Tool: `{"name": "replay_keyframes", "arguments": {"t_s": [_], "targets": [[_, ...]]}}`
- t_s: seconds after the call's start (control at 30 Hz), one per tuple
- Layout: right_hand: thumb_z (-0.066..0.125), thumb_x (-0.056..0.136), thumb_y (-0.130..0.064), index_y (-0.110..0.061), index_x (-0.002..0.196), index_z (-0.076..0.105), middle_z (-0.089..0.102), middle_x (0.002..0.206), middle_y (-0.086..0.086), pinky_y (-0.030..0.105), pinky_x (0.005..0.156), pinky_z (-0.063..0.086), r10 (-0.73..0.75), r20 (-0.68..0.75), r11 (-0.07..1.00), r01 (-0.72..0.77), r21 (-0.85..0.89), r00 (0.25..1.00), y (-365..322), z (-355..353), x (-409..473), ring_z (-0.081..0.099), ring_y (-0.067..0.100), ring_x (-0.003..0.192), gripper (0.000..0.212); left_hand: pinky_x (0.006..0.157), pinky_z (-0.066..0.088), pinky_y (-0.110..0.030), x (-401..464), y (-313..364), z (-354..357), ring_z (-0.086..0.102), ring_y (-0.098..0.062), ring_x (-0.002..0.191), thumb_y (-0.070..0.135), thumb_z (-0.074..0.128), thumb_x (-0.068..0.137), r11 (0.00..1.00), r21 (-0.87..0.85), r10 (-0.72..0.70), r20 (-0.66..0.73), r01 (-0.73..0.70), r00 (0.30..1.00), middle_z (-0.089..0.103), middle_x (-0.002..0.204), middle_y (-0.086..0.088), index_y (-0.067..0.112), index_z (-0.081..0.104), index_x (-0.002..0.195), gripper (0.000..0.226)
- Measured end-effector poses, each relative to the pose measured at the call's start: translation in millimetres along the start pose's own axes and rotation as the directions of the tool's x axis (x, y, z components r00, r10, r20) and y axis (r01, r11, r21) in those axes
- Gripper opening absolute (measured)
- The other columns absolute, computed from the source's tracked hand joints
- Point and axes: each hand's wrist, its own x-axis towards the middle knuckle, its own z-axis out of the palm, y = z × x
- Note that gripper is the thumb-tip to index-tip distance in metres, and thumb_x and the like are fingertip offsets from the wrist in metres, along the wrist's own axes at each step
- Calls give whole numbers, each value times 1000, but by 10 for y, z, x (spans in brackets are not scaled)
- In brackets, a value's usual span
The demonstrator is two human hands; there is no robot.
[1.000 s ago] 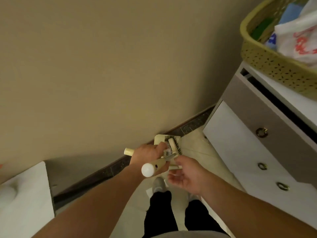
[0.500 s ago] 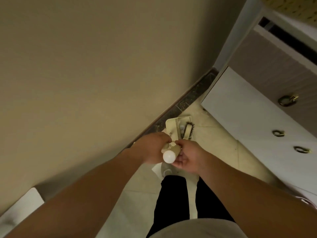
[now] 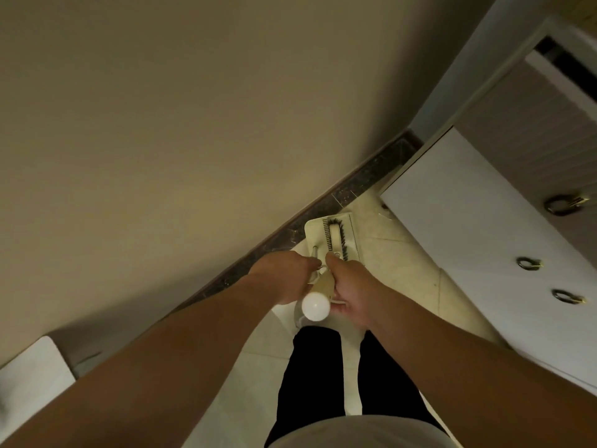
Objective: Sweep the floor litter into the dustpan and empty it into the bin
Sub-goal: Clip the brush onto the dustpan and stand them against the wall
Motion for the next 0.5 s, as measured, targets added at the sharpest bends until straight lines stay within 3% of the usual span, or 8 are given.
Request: {"name": "replay_keyframes", "arguments": {"t_s": [0.07, 0.23, 0.3, 0.37, 0.43, 0.5], "targets": [[46, 102, -46, -20, 115, 65, 74, 101, 7, 50, 89, 60, 2, 4, 999, -2, -51, 1000, -22, 54, 25, 73, 24, 98, 35, 71, 47, -35, -10, -22, -29, 67, -32, 98, 37, 52, 99, 1000, 17, -4, 30, 3, 1000, 69, 108, -10, 31, 52, 137, 39], [47, 103, -48, -20, 115, 66, 75, 109, 7, 43, 90, 59, -16, 26, 991, 20, -130, 1000, -3, 84, 48, 72, 21, 101, 36, 63, 48, -36, 18, -12, -63, 61, -31, 75, 33, 50, 98, 994, 108, 25, 9, -26, 1000, 55, 80, -5, 17, 65, 118, 30], [52, 101, -47, -19, 116, 69, 75, 111, 10, 39, 82, 59, -22, 33, 993, 26, -118, 999, -2, 38, 47, 72, 26, 105, 36, 63, 49, -37, 12, 24, -91, 56, -29, 70, 36, 52, 98, 994, 105, 31, 6, -32, 999, 50, 77, -3, 14, 65, 116, 31], [61, 97, -42, -17, 113, 72, 77, 110, 11, 42, 88, 57, -41, 51, 998, 43, -42, 998, -38, -13, 47, 70, 31, 112, 33, 64, 50, -37, -3, 66, -185, 60, -30, 75, 40, 55, 97, 994, 96, 46, -6, -45, 999, 50, 78, -3, 14, 63, 116, 33], [65, 93, -35, -17, 102, 73, 76, 98, 9, 46, 94, 53, -51, 74, 998, 48, 42, 996, -115, -44, -23, 69, 31, 111, 22, 64, 47, -36, -4, 88, -306, 63, -29, 83, 45, 59, 95, 996, 71, 46, -20, -45, 999, 58, 86, -4, 17, 61, 118, 36], [63, 95, -27, -18, 91, 69, 67, 74, 10, 48, 96, 50, -65, 68, 990, 56, 127, 996, -212, -75, -82, 68, 30, 97, 12, 71, 47, -36, 21, 87, -412, 66, -28, 94, 52, 61, 93, 999, 41, 23, -56, -21, 998, 66, 101, -3, 21, 59, 118, 40]]}}
